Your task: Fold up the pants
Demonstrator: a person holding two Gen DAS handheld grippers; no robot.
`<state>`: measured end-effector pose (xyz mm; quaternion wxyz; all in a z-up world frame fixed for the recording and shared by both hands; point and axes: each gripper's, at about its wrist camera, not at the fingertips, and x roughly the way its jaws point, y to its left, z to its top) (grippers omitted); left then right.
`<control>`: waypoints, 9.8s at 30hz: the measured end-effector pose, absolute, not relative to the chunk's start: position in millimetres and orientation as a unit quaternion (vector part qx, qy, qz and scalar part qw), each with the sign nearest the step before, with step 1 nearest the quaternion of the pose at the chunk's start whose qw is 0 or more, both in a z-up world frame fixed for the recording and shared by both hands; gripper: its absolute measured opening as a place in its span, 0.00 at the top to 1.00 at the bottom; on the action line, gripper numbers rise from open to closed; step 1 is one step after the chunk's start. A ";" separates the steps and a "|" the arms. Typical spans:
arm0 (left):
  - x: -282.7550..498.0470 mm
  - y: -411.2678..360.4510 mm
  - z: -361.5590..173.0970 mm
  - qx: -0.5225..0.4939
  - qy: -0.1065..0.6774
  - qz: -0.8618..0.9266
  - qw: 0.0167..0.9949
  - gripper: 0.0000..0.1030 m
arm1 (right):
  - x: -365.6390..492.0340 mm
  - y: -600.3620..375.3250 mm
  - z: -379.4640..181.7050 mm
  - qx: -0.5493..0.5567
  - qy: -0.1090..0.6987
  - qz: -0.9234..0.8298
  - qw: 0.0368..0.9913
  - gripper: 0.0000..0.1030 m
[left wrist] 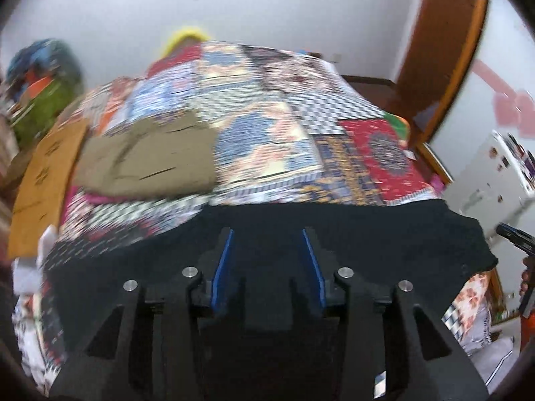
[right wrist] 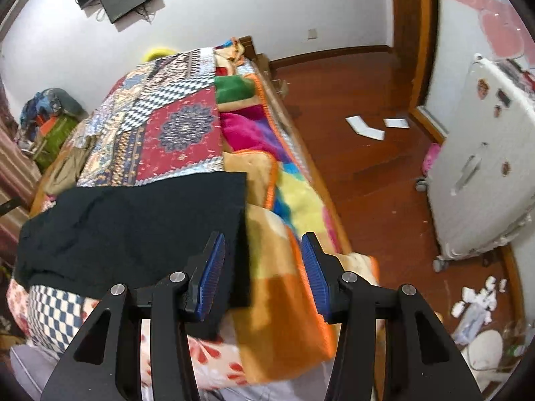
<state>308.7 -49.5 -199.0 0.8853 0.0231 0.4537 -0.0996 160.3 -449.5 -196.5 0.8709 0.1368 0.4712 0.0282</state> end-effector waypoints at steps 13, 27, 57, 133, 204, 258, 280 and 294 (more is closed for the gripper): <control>335.7 -159.9 -269.6 0.059 0.516 -0.180 0.835 0.54 | 206.7 -425.6 -241.6 0.159 0.524 0.101 0.831 0.68; 321.9 -160.6 -289.9 0.077 0.522 -0.170 0.832 0.52 | 216.1 -421.6 -187.5 0.159 0.429 0.121 0.881 0.94; 374.6 -258.3 -222.7 0.099 0.482 -0.273 0.827 0.44 | 171.9 -450.0 -185.6 0.155 0.441 0.041 0.883 0.67; 261.4 -122.8 -268.5 0.028 0.540 -0.182 0.821 0.52 | 159.9 -405.6 -226.1 0.057 0.512 0.060 0.855 0.58; 183.8 -22.9 -263.4 -0.014 0.526 -0.119 0.842 0.32 | 173.5 -183.7 -184.0 -0.064 0.499 0.333 0.797 0.61; 183.0 -15.6 -235.7 -0.049 0.496 -0.188 0.846 0.54 | 195.6 -164.2 -179.3 -0.063 0.493 0.355 0.791 0.86; 265.3 124.7 -247.6 -0.087 0.482 0.011 0.872 0.54 | 264.3 -133.9 -148.6 -0.075 0.453 0.359 0.812 0.66; 309.2 165.3 -263.9 -0.077 0.481 0.030 0.873 0.54 | 359.5 -32.8 -198.9 -0.065 0.496 0.421 0.757 0.63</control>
